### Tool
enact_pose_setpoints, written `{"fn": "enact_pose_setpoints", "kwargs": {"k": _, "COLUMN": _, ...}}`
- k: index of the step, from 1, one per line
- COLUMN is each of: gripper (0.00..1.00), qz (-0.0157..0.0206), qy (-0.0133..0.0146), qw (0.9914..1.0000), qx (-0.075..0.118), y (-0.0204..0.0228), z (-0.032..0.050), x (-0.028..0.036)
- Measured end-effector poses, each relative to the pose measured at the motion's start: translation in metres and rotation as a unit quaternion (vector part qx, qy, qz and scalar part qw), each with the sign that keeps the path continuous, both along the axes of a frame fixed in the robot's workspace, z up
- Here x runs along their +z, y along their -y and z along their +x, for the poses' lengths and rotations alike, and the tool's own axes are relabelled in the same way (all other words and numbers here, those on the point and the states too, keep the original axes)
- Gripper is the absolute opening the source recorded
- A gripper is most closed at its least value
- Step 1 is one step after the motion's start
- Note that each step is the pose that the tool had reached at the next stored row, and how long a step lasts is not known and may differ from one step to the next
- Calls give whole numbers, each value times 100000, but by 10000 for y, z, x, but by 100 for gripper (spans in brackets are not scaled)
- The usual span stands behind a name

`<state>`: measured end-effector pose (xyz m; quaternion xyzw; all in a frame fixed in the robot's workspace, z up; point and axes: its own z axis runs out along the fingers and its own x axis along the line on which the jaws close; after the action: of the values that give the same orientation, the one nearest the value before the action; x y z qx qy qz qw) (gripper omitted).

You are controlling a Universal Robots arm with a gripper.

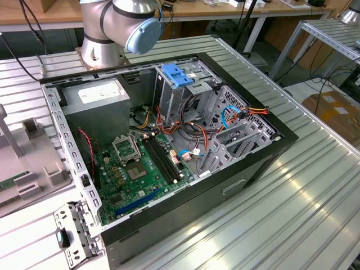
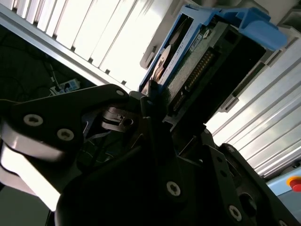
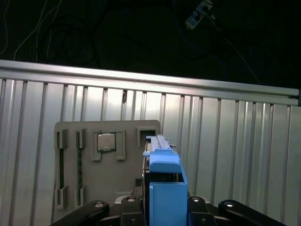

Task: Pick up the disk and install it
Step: 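Pick up the disk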

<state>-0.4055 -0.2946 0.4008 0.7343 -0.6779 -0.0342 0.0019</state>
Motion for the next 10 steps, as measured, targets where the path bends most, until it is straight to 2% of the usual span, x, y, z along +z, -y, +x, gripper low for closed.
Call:
{"fn": "enact_pose_setpoints", "kwargs": {"k": 9, "gripper": 36, "qz": 1, "qy": 2, "qw": 100000, "qx": 2, "y": 0, "z": 0, "x": 100}}
{"fn": "enact_pose_setpoints", "kwargs": {"k": 10, "gripper": 36, "qz": 0, "qy": 3, "qw": 100000, "qx": 1, "y": 0, "z": 0, "x": 225}}
